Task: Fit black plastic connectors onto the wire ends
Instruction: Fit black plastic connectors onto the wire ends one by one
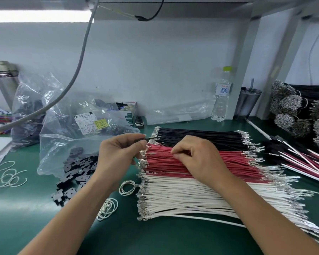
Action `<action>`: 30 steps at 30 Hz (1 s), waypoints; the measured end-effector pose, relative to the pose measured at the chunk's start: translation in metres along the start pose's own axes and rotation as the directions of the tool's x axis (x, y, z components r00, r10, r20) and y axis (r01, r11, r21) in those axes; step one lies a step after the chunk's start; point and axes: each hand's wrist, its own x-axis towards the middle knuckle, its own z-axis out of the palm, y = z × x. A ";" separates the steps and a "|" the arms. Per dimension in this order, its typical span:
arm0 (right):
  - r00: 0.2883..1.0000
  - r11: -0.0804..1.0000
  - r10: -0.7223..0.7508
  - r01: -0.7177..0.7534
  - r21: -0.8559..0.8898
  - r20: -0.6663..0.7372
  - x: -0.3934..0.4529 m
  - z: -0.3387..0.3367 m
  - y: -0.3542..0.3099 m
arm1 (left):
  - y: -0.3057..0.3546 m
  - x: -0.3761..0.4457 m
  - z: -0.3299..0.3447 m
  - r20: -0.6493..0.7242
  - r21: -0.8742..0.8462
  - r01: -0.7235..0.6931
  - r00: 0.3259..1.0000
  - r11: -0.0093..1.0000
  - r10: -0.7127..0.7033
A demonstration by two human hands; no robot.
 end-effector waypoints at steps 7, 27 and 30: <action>0.995 0.997 -0.061 0.065 0.053 -0.077 0.000 -0.016 -0.001 | 0.005 -0.002 -0.002 0.205 -0.193 0.170 0.970 0.966 -0.130; 0.993 0.994 -0.089 0.094 0.063 -0.076 -0.003 -0.016 -0.011 | 0.005 -0.003 -0.004 0.342 -0.234 0.243 0.927 0.941 -0.155; 0.996 0.995 -0.072 0.075 0.063 -0.051 -0.003 -0.017 -0.012 | 0.005 -0.004 -0.005 0.350 -0.229 0.241 0.924 0.943 -0.152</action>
